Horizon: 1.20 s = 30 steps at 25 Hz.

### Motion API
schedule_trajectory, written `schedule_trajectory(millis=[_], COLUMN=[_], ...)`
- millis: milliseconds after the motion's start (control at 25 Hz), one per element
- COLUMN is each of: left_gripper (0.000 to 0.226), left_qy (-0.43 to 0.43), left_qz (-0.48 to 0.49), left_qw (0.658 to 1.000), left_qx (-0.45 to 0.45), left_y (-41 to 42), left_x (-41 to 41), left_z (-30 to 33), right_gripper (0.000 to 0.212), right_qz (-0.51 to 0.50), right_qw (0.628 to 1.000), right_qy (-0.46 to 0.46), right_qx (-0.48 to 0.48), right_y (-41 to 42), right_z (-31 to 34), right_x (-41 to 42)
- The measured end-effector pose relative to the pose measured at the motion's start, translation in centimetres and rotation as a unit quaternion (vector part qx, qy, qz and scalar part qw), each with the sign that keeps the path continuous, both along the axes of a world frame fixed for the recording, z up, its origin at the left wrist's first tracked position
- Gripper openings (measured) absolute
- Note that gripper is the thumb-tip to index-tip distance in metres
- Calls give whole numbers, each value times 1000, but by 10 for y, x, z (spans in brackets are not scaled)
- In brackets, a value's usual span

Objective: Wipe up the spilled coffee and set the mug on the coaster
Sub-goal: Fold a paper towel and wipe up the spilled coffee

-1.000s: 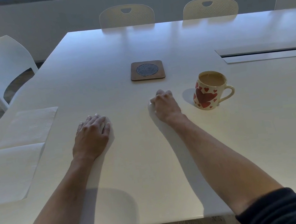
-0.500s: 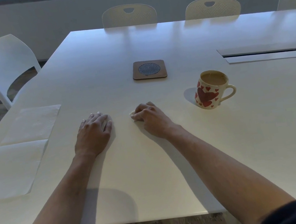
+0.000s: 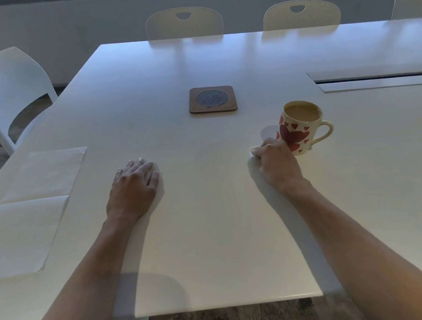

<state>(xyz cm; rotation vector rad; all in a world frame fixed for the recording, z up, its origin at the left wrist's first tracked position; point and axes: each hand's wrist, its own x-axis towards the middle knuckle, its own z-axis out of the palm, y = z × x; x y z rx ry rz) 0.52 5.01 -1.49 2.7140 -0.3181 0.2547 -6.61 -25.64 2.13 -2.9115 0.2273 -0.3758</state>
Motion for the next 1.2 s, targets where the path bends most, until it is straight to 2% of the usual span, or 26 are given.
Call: schedule_trajectory(millis=[200, 440, 600, 720, 880, 960, 1080, 1200], left_gripper=[39, 39, 40, 41, 41, 41, 41, 40], left_qy=[-10, -15, -9, -8, -8, -7, -7, -9], left_qz=[6, 4, -1, -3, 1, 3, 5, 5], left_qw=[1000, 1000, 1000, 1000, 1000, 1000, 1000, 1000], left_qx=[9, 9, 1, 2, 1, 1, 2, 3], left_y=[-3, -1, 1, 2, 1, 1, -1, -1], left_x=[1, 1, 1, 1, 1, 1, 1, 1], left_z=[-1, -2, -1, -2, -3, -3, -2, -3], right_gripper=[33, 35, 43, 40, 41, 39, 35, 40], right_qz=[-40, 115, 166, 132, -10, -49, -32, 52], right_qw=[999, 993, 984, 990, 999, 998, 999, 998], right_qy=[-13, 14, 30, 33, 17, 11, -1, 25], right_qx=[12, 3, 63, 37, 35, 28, 24, 39], right_y=[29, 92, 85, 59, 23, 26, 44, 72], right_z=[-7, -8, -4, 1, -1, -3, 0, 1], right_x=[-26, -49, -68, -78, -89, -96, -105, -111])
